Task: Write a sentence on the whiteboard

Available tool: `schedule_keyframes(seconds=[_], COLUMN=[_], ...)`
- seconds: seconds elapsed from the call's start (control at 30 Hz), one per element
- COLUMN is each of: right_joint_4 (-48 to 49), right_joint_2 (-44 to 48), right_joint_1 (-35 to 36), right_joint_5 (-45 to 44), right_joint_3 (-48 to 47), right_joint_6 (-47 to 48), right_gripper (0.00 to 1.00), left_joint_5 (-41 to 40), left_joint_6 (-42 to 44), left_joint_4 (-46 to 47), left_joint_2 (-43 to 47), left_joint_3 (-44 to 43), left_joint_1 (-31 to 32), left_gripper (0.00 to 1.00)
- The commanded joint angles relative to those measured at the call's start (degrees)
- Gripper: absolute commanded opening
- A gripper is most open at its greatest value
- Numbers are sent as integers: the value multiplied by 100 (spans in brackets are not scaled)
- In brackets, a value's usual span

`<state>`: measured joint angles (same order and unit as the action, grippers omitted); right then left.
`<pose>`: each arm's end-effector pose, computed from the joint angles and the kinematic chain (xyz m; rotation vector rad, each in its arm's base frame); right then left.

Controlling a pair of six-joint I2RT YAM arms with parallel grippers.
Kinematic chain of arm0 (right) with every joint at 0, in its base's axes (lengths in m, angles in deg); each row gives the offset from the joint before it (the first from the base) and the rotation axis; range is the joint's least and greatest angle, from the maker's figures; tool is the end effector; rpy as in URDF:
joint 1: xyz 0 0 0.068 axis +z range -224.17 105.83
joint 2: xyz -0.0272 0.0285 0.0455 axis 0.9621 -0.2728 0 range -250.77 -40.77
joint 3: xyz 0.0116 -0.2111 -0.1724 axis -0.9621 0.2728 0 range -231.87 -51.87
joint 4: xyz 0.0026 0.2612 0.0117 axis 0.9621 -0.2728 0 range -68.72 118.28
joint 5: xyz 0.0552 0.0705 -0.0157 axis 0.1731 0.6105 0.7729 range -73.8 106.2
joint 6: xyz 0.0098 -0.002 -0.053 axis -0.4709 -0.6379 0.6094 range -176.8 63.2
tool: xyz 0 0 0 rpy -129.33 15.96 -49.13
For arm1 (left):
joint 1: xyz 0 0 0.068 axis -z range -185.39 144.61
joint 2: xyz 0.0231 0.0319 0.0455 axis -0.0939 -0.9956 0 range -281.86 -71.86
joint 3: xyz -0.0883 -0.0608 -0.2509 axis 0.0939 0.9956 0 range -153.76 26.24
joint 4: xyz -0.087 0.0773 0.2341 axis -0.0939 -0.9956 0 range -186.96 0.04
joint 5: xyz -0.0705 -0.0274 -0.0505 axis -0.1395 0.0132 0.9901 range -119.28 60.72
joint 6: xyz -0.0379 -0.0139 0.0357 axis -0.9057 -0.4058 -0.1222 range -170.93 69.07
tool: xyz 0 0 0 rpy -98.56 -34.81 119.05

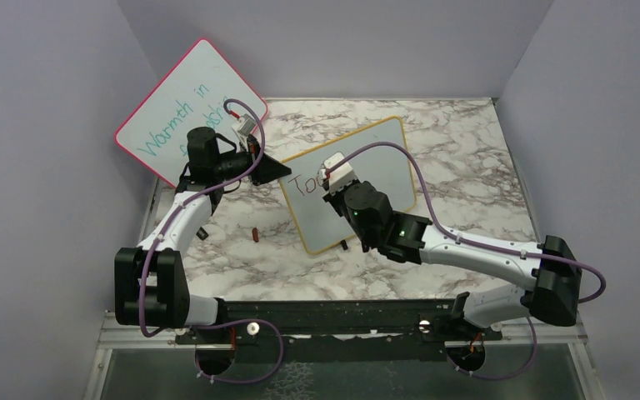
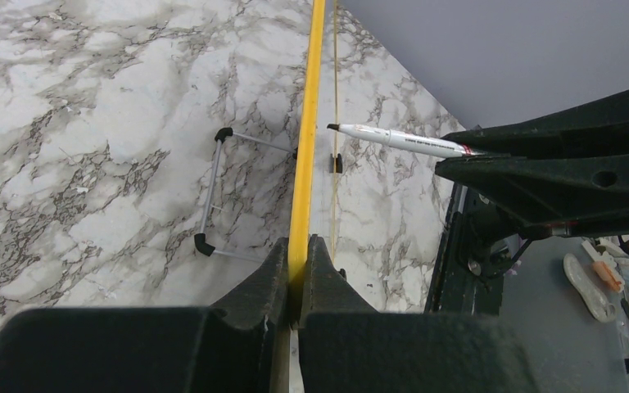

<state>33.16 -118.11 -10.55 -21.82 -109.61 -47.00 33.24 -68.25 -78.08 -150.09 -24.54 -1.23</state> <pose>0.1582 0.2696 0.3194 -0.6594 1.6458 0.0715 0.2953 -0.0531 0.2880 0.5829 1.7764 -1.2529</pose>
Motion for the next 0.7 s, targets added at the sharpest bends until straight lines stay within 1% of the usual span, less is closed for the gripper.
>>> schedule_keyframes(seconds=[0.0,0.37,0.67], right_joint_4=[333,291,23], right_joint_2=[-108,-175,-289], right_joint_1=[-76,-86,-95], right_joint_5=[136,345,286], right_joint_3=[-265,-332,-344], right_joint_6=[161,132,38], right_gripper=[1,0,1], left_joint_5=[-2,-11,-11], left_joint_6=[436,440,453], left_joint_4=[-300,-300,-325], left_joint_2=[-165,-184,-195], left_joint_3=[24,16,3], left_joint_1=[30,31,30], left_gripper=[0,0,0])
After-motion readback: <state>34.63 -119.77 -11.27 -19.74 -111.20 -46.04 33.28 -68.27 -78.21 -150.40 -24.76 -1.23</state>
